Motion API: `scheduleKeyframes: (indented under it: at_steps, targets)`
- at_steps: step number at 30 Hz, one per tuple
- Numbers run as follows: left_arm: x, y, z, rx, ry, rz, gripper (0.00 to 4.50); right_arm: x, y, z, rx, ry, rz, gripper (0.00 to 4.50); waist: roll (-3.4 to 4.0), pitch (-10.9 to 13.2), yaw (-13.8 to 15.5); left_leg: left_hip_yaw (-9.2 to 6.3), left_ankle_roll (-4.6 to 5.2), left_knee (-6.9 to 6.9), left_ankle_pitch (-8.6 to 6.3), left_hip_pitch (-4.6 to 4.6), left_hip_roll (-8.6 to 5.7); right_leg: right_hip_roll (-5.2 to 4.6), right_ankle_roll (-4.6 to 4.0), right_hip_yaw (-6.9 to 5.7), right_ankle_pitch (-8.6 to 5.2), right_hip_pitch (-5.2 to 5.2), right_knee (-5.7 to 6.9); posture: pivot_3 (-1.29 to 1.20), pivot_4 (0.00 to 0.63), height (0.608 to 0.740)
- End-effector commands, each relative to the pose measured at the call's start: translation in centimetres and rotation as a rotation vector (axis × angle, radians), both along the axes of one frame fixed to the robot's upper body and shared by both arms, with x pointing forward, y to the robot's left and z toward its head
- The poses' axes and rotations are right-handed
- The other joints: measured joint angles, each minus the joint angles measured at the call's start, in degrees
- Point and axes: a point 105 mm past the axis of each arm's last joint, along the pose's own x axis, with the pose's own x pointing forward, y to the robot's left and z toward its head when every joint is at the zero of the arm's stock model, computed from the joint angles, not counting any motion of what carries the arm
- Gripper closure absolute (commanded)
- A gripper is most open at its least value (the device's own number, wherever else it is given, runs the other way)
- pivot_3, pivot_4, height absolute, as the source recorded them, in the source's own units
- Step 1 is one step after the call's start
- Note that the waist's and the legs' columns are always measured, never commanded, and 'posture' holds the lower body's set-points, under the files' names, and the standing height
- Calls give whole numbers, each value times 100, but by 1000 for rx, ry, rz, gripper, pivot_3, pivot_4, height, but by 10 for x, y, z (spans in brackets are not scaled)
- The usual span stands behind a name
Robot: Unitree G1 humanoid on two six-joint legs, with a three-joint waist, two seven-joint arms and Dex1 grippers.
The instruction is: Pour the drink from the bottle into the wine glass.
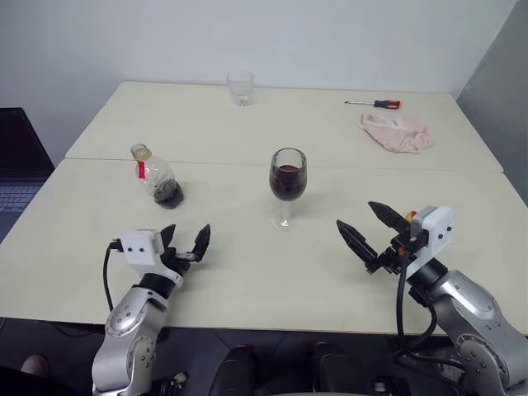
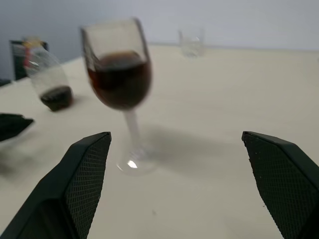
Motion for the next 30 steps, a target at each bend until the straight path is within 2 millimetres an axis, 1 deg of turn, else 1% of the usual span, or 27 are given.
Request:
scheduleKeyframes:
  at_steps: [1,4,13,15,18,22,28,30]
  targets:
    - [-6,-10,13,10,-32,-25,37,2,-18,-16,-32,74,-153,0,1,0,-2,8,0,-4,0,4,0,0,0,2,0,-1,0,0,150,740]
    - [-11,-13,11,13,-17,-30,37,2,-23,-25,-56,103,-238,0,2,-1,-3,15,0,-7,0,8,1,0,0,5,-1,-2,-1,0,150,740]
    - [-22,-12,-2,25,63,32,37,3,-28,-27,-57,82,-343,0,3,-1,-5,22,0,-13,0,16,1,1,5,7,-5,5,-14,0,150,740]
    - [-25,-10,-8,55,93,64,37,4,-25,-28,-79,67,-341,0,3,-1,-6,22,0,-14,0,17,3,1,5,7,-5,6,-19,0,150,740]
    - [-27,-4,-19,128,159,115,37,4,-24,-33,-69,70,-365,0,4,-1,-6,22,0,-16,0,17,3,1,6,7,-6,8,-25,0,150,740]
    - [-29,-2,-20,124,161,147,37,1,-17,-40,-32,82,-380,0,4,-2,-6,18,0,-16,0,16,3,1,23,8,-15,13,-31,0,150,740]
    - [-33,2,-23,104,165,183,37,3,-21,-40,-14,73,-407,0,6,-3,-6,20,-1,-19,-1,17,3,-2,22,9,-15,12,-38,0,150,740]
    - [-33,4,-24,124,170,184,37,4,-22,-40,-15,71,-410,0,6,-3,-6,19,-1,-19,-1,16,3,-2,23,9,-15,12,-39,0,150,740]
